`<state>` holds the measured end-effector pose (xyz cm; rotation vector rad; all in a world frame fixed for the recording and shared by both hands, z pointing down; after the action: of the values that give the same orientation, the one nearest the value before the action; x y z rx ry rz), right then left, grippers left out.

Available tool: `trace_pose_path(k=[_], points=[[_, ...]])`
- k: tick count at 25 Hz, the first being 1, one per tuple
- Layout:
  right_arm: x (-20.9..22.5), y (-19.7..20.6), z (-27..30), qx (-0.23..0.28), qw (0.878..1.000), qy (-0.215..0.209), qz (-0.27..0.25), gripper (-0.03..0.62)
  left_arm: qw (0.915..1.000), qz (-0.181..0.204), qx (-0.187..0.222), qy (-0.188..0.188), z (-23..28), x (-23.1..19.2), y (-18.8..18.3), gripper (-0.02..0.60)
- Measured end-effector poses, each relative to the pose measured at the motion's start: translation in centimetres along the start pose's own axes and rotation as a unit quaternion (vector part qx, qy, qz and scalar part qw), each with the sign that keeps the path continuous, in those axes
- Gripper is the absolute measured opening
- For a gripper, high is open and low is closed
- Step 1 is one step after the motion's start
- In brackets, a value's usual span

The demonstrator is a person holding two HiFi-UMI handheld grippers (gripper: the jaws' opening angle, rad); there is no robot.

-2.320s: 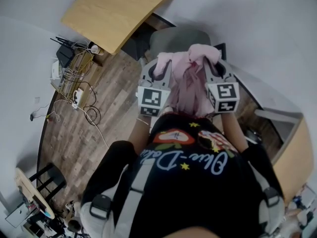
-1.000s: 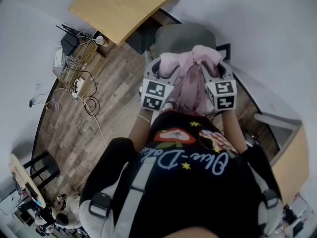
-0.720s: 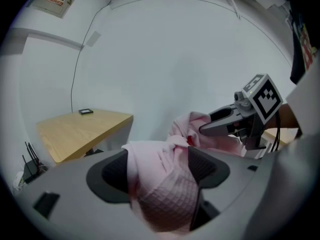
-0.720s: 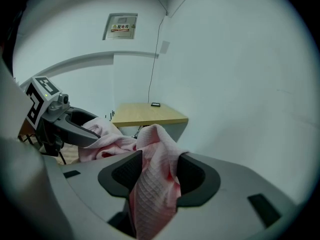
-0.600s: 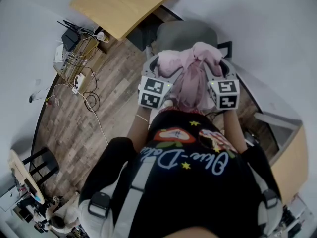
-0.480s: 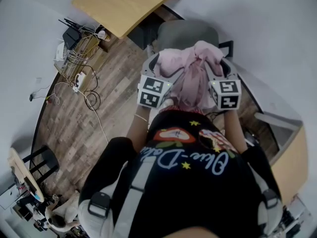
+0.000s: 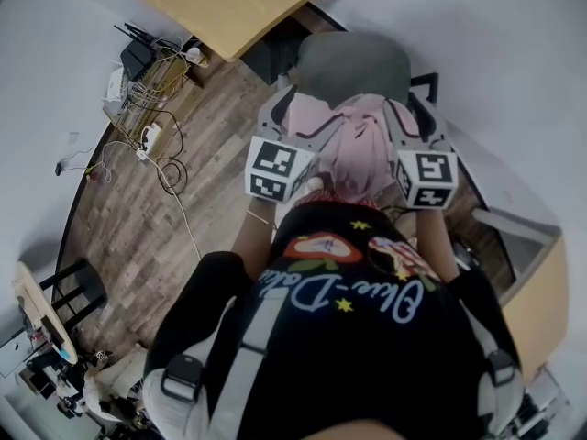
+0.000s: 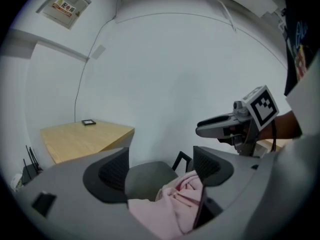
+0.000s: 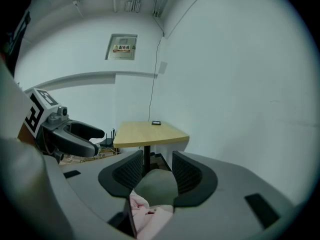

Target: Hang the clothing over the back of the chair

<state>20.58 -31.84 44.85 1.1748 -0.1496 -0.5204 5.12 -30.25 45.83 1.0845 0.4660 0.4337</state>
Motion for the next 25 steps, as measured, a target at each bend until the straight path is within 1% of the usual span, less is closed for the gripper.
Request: trace_pose_path(k=[2,3,4,5,6,7,8,9,11,13,18,22,25], points=[[-0.1,-0.5,-0.2,0.010,1.000,-0.004,0.007,0.181,0.9998,0.016,-0.002,0.010,-0.2,0.6,-0.1,0.407],[0.0,-0.7,-0.3,0.015,1.000,-0.002,0.011,0.170,0.9997,0.019,0.002,0.013,-0.3,0.8,-0.3,0.405],[0.1,-0.8,-0.4,0.020,1.000,0.003,0.015,0.120,0.9997,0.020,0.008,0.014,-0.5,0.8,-0.5,0.390],[0.2,-0.9,-0.5,0.025,0.999,0.009,0.017,0.037,0.9996,0.020,0.017,0.013,-0.7,0.8,-0.7,0.335],[0.3,-0.9,-0.6,0.030,0.999,0.012,0.019,0.002,0.9994,0.020,0.027,0.010,-1.0,0.7,-1.1,0.248],[0.3,-1.1,-0.6,0.034,0.999,0.011,0.021,0.000,0.9991,0.020,0.037,0.005,-1.3,0.5,-1.5,0.177],[0.3,-1.2,-0.7,0.036,0.999,0.007,0.024,0.000,0.9987,0.021,0.047,-0.003,-1.6,0.4,-2.0,0.082],[0.2,-1.4,-0.7,0.037,0.999,0.004,0.025,0.000,0.9982,0.020,0.056,-0.011,-2.0,0.2,-2.6,-0.002],[-0.2,-1.8,-0.7,0.037,0.999,-0.001,0.023,0.000,0.9975,0.018,0.066,-0.018,-2.6,0.0,-3.3,-0.002],[-0.5,-2.0,-0.7,0.039,0.999,-0.004,0.020,0.000,0.9973,0.015,0.070,-0.018,-2.9,0.0,-3.5,-0.002],[-0.8,-2.3,-0.5,0.043,0.999,-0.011,0.015,0.000,0.9971,0.030,0.065,-0.025,-3.1,-0.1,-3.0,-0.002],[-1.2,-2.4,-0.3,0.044,0.999,-0.017,0.011,0.000,0.9971,0.025,0.066,-0.030,-3.4,-0.3,-2.9,-0.002],[-1.5,-2.5,-0.2,0.044,0.999,-0.021,0.009,0.000,0.9968,0.029,0.066,-0.035,-3.7,-0.5,-2.8,-0.002]])
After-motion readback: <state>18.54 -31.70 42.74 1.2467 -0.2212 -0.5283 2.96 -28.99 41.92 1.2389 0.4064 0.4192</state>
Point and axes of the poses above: the fingertips, and each gripper's own axes: z forward along the fingers, x to its right, y out of its underside, the point moved 1 cm from there along -z, backward along the fingers, and after that the axes turned 6 degrees about -z, right-handed, at the moved point
